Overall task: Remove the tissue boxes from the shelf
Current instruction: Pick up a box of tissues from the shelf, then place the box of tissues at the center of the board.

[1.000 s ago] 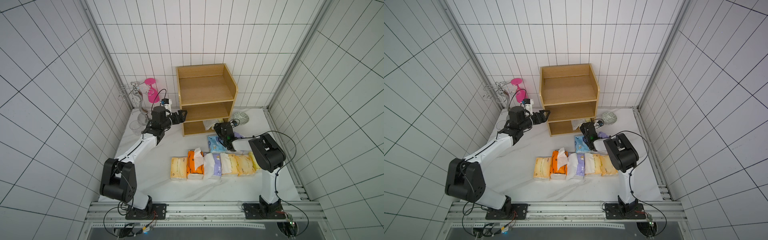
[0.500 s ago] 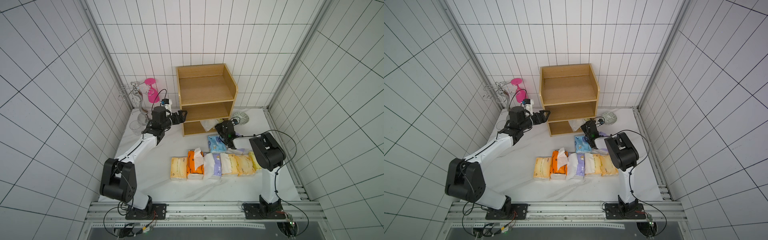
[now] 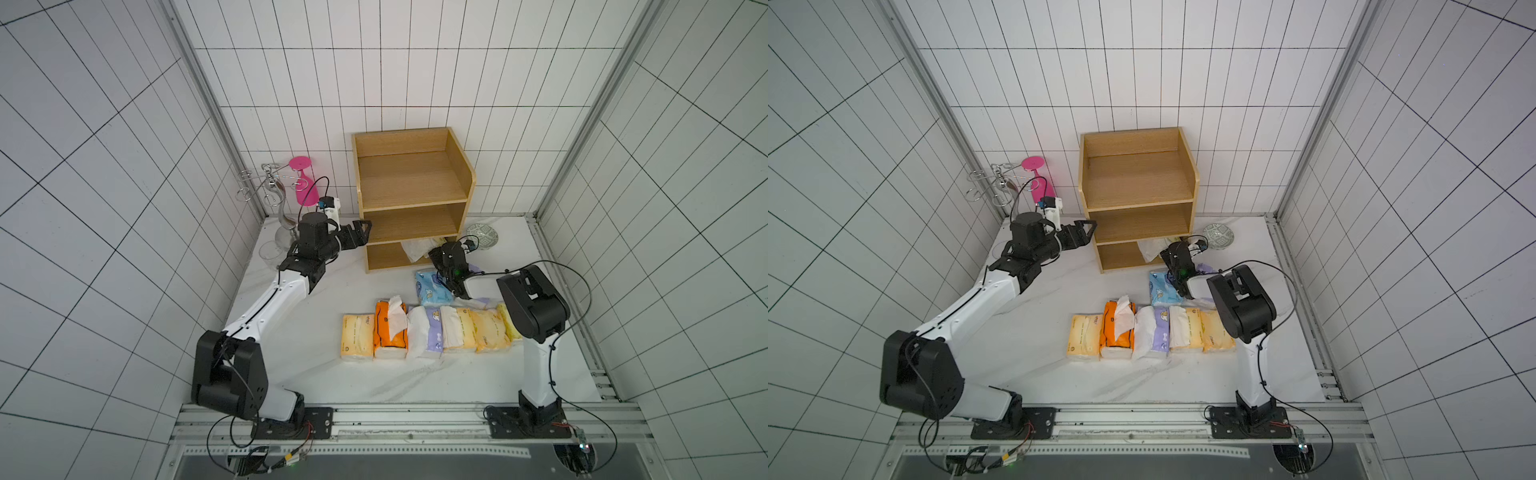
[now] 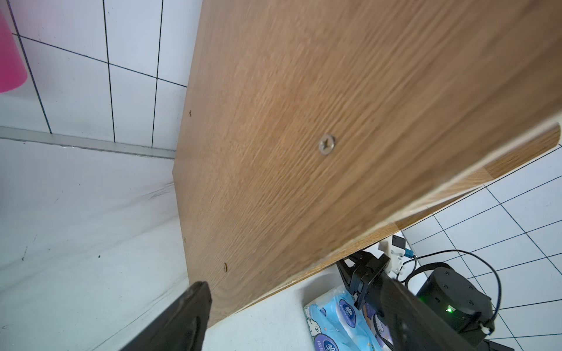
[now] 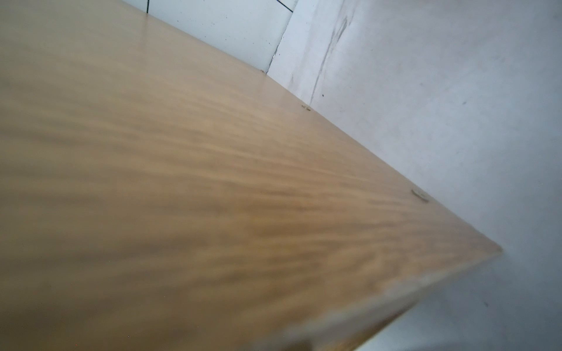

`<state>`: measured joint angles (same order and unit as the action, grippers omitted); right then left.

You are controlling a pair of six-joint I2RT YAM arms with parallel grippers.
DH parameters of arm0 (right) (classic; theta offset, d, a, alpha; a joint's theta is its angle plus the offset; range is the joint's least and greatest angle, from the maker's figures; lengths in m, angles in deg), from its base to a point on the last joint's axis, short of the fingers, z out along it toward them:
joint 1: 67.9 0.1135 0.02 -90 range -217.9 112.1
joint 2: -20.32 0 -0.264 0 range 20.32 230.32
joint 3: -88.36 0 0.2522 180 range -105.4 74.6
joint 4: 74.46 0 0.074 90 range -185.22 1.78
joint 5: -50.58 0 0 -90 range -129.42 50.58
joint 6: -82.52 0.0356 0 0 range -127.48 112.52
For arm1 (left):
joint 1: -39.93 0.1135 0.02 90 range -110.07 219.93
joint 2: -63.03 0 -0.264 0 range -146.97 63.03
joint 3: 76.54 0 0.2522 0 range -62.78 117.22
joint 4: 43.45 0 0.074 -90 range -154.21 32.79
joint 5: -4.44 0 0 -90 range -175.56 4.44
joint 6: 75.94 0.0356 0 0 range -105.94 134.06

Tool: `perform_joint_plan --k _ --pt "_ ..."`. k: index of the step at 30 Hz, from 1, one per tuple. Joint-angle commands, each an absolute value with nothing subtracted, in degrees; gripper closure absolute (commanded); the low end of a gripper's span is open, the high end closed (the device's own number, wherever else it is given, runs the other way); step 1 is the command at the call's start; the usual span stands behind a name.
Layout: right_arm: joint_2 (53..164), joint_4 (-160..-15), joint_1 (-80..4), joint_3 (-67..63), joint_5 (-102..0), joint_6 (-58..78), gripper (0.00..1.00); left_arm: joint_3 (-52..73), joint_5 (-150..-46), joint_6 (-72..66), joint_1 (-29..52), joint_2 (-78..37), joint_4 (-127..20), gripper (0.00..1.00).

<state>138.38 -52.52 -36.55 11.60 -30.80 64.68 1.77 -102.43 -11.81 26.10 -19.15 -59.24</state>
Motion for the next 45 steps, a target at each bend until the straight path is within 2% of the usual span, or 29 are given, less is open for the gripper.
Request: perform_joint_plan --k 1,11,20,28,38,45 --pt "139.2 -51.92 -30.05 6.68 -39.68 63.77 1.0 0.27 -101.38 -11.31 26.35 -16.9 -60.07 0.08" --pt "134.77 -49.51 -29.02 12.8 -38.97 63.49 1.0 0.06 -101.16 -10.46 27.0 -14.86 -61.13 0.08" --pt "130.66 -49.72 -33.69 19.02 -42.32 62.92 1.0 -0.9 -101.12 -11.06 27.97 -15.06 -60.15 0.08" --pt "128.16 -51.9 -39.51 21.4 -49.43 60.46 1.0 -2.64 -100.56 -11.17 27.97 -14.21 -59.04 0.08" --pt "122.22 -58.12 -36.7 22.02 -52.19 54.92 1.0 -3.51 -98.92 -11.93 28.81 -12.81 -58.8 0.08" --pt "122.02 -61.9 -33.87 20.6 -55.57 50.56 1.0 -4.77 -97.57 -11.7 28.81 -9.2 -59.93 0.08"
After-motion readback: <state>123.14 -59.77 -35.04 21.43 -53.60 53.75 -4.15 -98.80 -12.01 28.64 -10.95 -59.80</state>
